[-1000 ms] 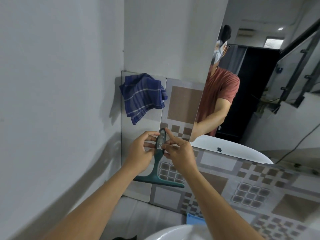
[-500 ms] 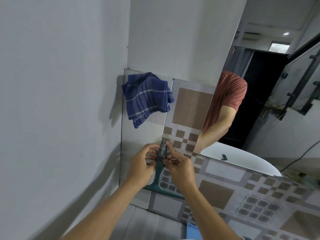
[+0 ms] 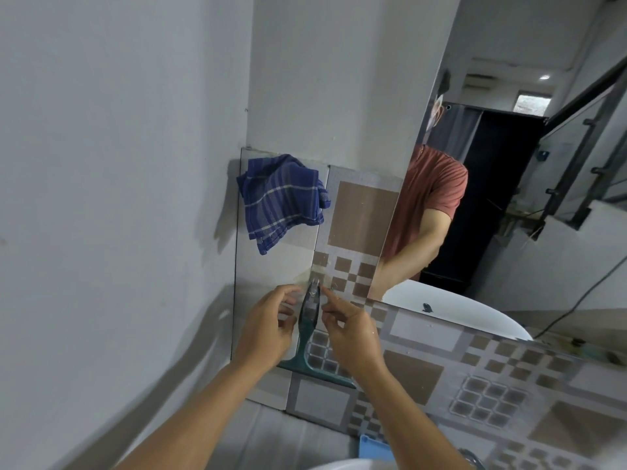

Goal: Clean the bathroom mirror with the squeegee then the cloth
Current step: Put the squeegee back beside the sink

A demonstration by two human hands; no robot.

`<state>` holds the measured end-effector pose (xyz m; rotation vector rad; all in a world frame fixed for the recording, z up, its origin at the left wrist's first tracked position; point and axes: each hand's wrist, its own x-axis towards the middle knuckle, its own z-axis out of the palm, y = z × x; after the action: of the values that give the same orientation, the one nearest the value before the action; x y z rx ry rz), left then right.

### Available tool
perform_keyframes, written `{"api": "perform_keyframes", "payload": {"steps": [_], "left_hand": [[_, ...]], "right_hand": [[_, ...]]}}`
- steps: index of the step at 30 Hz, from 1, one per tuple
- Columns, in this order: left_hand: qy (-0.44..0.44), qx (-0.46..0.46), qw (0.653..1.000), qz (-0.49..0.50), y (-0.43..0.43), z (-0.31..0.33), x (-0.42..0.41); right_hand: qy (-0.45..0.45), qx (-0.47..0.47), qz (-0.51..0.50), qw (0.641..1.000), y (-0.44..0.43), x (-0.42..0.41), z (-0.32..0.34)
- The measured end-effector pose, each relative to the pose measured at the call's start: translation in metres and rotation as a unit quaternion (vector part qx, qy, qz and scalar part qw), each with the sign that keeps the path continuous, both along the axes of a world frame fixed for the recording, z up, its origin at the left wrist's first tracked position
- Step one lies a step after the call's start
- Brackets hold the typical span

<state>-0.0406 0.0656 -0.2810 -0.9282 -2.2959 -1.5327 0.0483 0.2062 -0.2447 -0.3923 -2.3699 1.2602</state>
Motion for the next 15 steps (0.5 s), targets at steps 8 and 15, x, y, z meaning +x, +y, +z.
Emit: {"api": "perform_keyframes", "payload": {"steps": [8, 15], "left_hand": [[0.171, -0.01, 0.984, 0.047, -0.042, 0.076, 0.037], [0.295, -0.023, 0.943, 0.153, -0.05, 0.181, 0.022]], "right_hand": [[0.088, 0.099, -0.03, 0.991, -0.014, 0.026, 0.08], [0.145, 0.173, -0.023, 0.974, -0.03, 0.013, 0.164]]}}
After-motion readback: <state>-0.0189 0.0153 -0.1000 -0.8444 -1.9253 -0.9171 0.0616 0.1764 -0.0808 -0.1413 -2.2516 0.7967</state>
